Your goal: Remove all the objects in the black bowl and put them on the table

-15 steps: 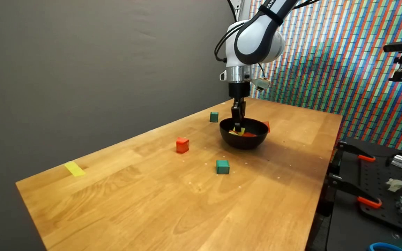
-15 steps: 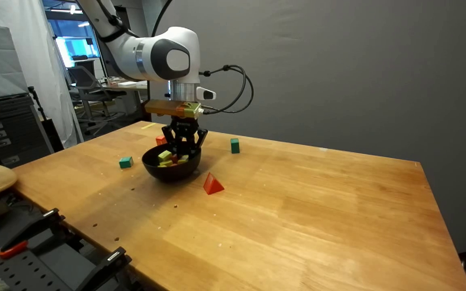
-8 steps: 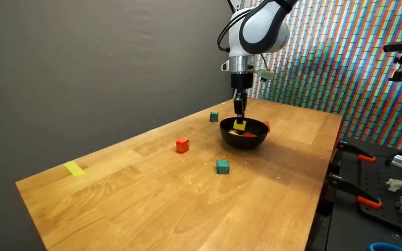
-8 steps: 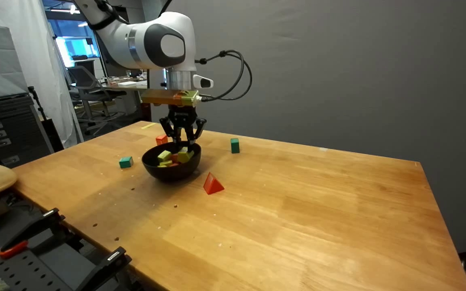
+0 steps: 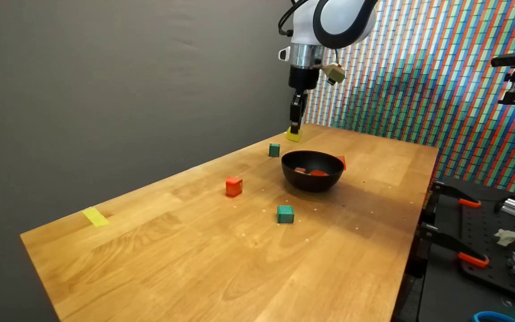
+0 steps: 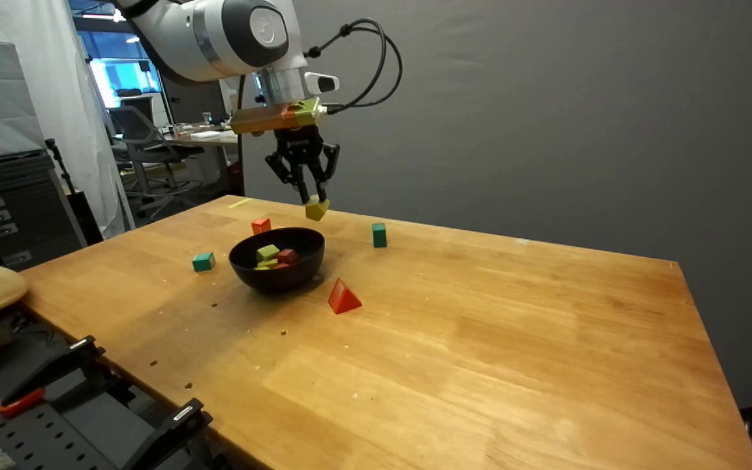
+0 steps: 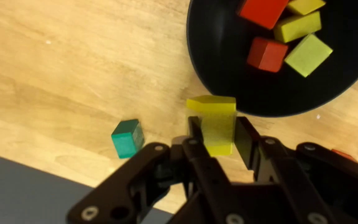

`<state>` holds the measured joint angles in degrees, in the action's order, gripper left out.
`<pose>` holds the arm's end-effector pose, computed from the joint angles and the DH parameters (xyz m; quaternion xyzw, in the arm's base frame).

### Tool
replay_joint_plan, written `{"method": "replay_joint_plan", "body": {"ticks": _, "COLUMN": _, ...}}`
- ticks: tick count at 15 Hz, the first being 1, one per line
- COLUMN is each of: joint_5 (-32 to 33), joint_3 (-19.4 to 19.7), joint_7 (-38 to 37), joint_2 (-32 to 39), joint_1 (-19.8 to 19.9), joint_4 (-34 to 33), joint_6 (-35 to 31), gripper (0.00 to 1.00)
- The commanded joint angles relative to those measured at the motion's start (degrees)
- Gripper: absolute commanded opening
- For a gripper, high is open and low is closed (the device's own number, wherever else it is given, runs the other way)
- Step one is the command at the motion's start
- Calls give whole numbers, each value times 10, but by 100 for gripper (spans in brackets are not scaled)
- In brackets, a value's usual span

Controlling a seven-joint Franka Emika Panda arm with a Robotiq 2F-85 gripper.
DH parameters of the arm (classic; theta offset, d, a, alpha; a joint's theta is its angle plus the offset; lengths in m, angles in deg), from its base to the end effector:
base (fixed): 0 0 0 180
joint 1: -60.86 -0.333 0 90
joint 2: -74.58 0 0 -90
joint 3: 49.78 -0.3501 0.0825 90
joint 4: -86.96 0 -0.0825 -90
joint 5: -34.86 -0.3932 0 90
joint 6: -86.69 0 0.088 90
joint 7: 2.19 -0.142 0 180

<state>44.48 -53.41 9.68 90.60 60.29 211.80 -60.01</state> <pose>0.5887 0.0423 0.2619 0.9767 0.2045 0.0487 0.0443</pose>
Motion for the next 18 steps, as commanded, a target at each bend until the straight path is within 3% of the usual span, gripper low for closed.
{"method": "replay_joint_plan", "body": {"ticks": 1, "joint_5": 49, "joint_3": 16, "joint_7": -31, "joint_2": 39, "joint_1": -29, "joint_4": -95, "joint_6": 27, "gripper": 13}}
{"method": "replay_joint_plan", "body": {"ticks": 9, "joint_5": 14, "joint_3": -10, "joint_7": 53, "joint_2": 212, "joint_1": -27, "joint_4": -352, "joint_6": 167, "gripper": 13}}
{"method": "replay_joint_plan", "body": {"ticks": 18, "joint_5": -21, "joint_3": -44, "joint_7": 169, "joint_2": 387, "joint_1": -16, "joint_4": -598, "joint_6": 325, "gripper": 13}}
